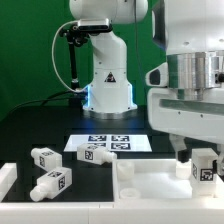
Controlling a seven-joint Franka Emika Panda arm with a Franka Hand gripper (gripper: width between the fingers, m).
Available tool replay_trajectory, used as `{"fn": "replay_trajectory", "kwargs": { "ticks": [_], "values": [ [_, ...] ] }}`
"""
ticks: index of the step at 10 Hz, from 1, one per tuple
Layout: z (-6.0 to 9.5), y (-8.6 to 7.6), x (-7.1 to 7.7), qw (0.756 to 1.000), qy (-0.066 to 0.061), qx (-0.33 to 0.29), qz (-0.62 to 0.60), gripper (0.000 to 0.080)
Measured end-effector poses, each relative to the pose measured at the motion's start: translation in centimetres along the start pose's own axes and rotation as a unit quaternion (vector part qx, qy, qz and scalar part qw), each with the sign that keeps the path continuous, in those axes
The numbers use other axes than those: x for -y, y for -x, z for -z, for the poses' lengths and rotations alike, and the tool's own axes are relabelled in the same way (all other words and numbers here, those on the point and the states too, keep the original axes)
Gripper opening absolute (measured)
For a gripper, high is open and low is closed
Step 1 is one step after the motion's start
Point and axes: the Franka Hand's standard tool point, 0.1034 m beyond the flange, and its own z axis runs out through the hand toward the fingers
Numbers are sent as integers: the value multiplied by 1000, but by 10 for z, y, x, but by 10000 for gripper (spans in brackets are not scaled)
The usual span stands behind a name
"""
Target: Assemble one leg
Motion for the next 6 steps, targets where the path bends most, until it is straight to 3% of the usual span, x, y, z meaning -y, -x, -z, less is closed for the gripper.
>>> {"fn": "replay_trajectory", "kwargs": {
  "ticks": [1,5,6],
  "values": [
    [-3,1,0,995,-2,6,104,635],
    [-4,1,0,970,-1,5,241,649],
    [0,1,5,914,17,-8,404,649]
  ]
}}
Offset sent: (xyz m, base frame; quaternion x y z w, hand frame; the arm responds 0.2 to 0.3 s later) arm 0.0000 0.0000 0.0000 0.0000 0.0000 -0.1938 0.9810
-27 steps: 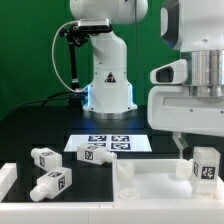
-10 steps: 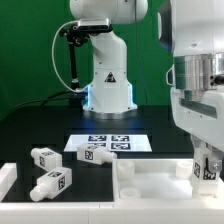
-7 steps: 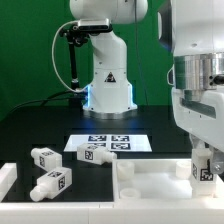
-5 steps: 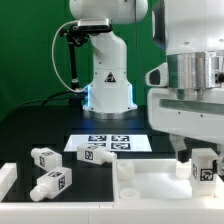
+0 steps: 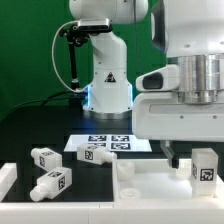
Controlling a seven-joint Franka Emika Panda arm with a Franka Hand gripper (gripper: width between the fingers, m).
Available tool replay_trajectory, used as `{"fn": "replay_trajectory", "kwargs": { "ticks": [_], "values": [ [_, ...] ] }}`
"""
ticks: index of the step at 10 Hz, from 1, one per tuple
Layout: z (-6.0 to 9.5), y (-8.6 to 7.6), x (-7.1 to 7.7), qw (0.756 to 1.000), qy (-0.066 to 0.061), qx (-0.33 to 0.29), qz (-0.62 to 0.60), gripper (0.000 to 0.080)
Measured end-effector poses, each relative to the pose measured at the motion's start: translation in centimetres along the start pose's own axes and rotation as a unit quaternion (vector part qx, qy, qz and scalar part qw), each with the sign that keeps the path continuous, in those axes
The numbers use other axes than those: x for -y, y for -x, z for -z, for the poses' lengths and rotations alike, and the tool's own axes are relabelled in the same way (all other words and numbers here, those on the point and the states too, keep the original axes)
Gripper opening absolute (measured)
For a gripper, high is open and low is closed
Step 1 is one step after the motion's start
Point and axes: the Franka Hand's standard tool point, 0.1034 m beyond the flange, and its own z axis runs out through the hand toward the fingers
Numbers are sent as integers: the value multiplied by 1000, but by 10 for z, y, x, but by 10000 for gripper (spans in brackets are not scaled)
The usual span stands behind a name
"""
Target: Assemble one leg
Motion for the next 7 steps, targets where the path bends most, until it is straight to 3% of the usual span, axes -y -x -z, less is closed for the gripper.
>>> {"fn": "replay_trajectory", "kwargs": {
  "ticks": [2,3,4,5,6,7],
  "values": [
    [1,-1,1,1000,4,0,26,649],
    [1,-1,1,1000,5,0,13,536],
    [1,-1,1,1000,5,0,10,536],
    [1,-1,1,1000,4,0,-29,352],
    [1,-1,1,998,4,0,-69,285],
    [1,-1,0,995,5,0,-99,285]
  ]
}}
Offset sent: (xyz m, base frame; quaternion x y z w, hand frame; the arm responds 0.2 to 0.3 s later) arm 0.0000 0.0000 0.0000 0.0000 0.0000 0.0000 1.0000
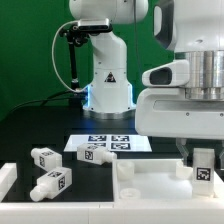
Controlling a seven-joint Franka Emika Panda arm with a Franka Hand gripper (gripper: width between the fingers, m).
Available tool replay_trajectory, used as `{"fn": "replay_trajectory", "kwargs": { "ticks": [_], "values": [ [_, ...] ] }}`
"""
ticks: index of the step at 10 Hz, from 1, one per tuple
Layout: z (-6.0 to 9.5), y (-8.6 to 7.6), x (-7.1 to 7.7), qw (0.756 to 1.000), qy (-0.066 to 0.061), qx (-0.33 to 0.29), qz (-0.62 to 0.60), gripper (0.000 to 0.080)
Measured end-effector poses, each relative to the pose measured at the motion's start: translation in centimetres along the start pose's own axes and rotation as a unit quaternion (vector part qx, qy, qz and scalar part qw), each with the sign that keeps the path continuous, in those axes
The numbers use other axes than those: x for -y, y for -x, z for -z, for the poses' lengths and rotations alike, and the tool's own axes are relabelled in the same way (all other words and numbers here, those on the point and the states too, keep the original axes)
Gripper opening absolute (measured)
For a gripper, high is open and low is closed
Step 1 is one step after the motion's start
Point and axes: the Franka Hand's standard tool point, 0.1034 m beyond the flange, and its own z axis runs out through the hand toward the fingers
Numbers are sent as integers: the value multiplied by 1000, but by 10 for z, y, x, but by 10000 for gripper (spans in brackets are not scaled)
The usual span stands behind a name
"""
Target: Assemble one leg
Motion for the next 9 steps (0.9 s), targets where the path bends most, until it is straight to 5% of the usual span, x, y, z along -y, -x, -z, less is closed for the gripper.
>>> {"fn": "replay_trajectory", "kwargs": {
  "ticks": [3,7,9],
  "values": [
    [0,3,-4,979,6,-8,-205,285],
    [-1,7,-8,845,-13,21,-535,285],
    [-1,8,-8,827,-11,20,-561,285]
  ]
}}
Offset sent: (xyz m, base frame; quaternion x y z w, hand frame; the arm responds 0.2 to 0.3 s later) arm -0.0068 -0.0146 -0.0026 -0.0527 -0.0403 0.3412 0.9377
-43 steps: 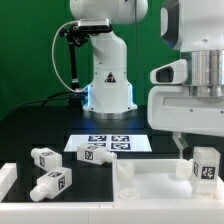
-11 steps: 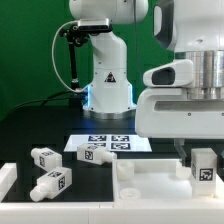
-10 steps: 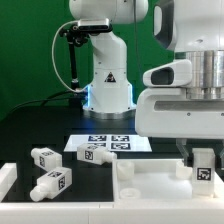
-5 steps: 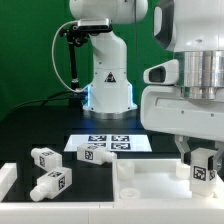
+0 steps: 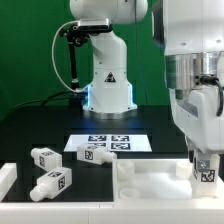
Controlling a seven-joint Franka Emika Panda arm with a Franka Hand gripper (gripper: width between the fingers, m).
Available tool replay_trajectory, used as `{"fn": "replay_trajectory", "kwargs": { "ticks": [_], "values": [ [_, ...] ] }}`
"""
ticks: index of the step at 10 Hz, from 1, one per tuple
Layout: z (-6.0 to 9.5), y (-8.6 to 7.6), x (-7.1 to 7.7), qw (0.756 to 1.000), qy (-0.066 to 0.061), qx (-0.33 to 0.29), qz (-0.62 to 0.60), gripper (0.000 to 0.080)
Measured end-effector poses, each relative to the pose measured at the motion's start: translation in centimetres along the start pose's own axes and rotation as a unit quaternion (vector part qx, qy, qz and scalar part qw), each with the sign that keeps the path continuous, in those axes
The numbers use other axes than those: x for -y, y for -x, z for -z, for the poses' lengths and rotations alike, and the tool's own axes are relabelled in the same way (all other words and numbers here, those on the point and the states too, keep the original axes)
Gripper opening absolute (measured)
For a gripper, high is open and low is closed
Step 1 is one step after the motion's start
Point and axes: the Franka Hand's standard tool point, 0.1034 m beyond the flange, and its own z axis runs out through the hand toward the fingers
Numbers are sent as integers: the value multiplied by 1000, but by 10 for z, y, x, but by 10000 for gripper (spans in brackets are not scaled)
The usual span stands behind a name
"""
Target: Assemble one leg
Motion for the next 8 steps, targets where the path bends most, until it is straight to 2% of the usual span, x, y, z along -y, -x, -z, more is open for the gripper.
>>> {"fn": "replay_trajectory", "kwargs": {
  "ticks": [2,3,4,5,6,8],
  "values": [
    [-1,0,-1,997,2,-6,79,531],
    [-2,4,-2,984,7,-15,175,531],
    [-2,11,-2,956,13,-24,292,628],
    [-5,17,-4,936,16,-22,351,643],
    [-6,22,-7,929,17,-20,368,643],
    [-6,18,-6,901,18,-20,434,648]
  ]
}}
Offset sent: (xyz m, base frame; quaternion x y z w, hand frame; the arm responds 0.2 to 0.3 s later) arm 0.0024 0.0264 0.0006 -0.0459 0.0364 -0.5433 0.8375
